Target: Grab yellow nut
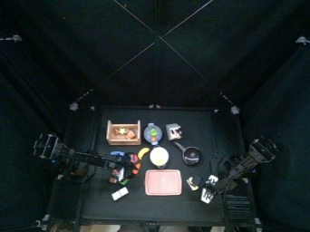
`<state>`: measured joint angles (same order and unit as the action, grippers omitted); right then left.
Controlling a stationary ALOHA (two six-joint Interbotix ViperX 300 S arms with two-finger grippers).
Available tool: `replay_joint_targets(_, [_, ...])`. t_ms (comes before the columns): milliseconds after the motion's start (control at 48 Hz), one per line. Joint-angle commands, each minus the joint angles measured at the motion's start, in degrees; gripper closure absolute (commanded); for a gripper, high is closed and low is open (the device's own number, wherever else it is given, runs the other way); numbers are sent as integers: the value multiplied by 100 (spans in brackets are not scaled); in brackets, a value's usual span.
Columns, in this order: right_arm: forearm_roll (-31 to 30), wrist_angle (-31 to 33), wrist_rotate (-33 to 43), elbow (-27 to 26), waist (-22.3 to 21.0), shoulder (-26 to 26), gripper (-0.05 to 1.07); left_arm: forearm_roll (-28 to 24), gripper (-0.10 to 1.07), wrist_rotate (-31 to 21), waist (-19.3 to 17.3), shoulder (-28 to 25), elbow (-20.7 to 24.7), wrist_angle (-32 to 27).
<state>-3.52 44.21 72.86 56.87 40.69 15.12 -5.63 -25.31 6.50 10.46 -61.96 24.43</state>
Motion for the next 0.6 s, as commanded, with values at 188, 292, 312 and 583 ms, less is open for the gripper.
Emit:
replay_joint_targets(188, [-70, 0, -9, -158, -114, 141, 41, 0, 15, 18, -9, 18, 70, 18])
replay_joint_targets(292, [-167, 9, -9, -202, -158, 149, 41, 0, 15, 18, -9, 18, 70, 26])
replay_joint_targets(312, [-202, 0, -9, -220, -176, 149, 41, -9, 15, 9, -9, 18, 70, 26])
replay_joint_targets(583, [-325, 9, -9, -237, -246, 185, 41, 0, 15, 18, 0, 18, 70, 18])
